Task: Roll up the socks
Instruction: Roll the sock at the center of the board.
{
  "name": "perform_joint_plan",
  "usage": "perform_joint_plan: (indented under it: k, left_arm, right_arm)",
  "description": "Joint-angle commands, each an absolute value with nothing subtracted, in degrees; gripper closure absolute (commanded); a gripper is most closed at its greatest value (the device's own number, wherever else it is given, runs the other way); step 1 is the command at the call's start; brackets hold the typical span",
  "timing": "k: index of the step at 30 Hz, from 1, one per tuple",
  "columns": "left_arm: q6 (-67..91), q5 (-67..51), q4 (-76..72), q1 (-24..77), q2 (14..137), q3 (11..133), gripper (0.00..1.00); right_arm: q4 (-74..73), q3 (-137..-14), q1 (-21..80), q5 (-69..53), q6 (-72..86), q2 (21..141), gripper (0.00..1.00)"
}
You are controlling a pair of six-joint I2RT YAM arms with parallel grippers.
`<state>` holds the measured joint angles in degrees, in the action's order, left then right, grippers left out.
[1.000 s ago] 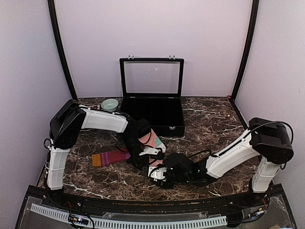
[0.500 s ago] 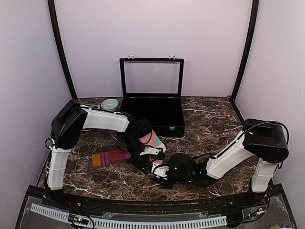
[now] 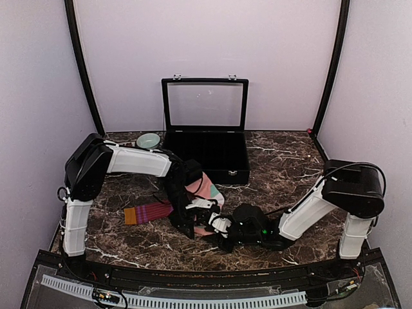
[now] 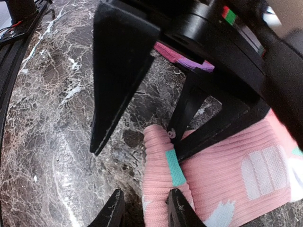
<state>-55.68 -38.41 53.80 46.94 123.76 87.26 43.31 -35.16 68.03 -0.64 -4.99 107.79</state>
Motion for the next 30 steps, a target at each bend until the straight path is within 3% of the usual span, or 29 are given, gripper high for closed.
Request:
perform_joint_plan:
  k: [1,9,15,22,26,30]
  left_arm:
    - [-53.4,-28.0,52.0,43.3,120.9,81.6,0.45]
    - [-51.6,-28.3,50.7,39.9,113.7,77.9,0.45]
    - [-50.7,-29.0,50.3,39.8,110.9,76.8,0.45]
    - [-50.6,-32.1,51.5,39.9,109.5,77.5,0.45]
    - [-51.0,-31.4,50.7,40.0,109.7,77.7,0.44]
    - [-50.1,-30.7,48.1,40.6,109.5,77.1,0.44]
  right_arm:
    - [32.8,-32.5,66.5,-2.7,-0.6,110.4,0.70]
    - [30.0,-33.4,66.0,-3.2,0.3,111.6,0.73]
    - [27.3,-35.3,65.9,-2.7,0.7,112.3,0.89]
    - [21.6,-39.2,65.9,-1.3,2.5,113.9,0.92]
    - [20.3,-40.1,65.9,-4.2,6.5,114.7,1.00]
    - [16.1,-42.1,64.8,-10.4,10.9,114.7,1.00]
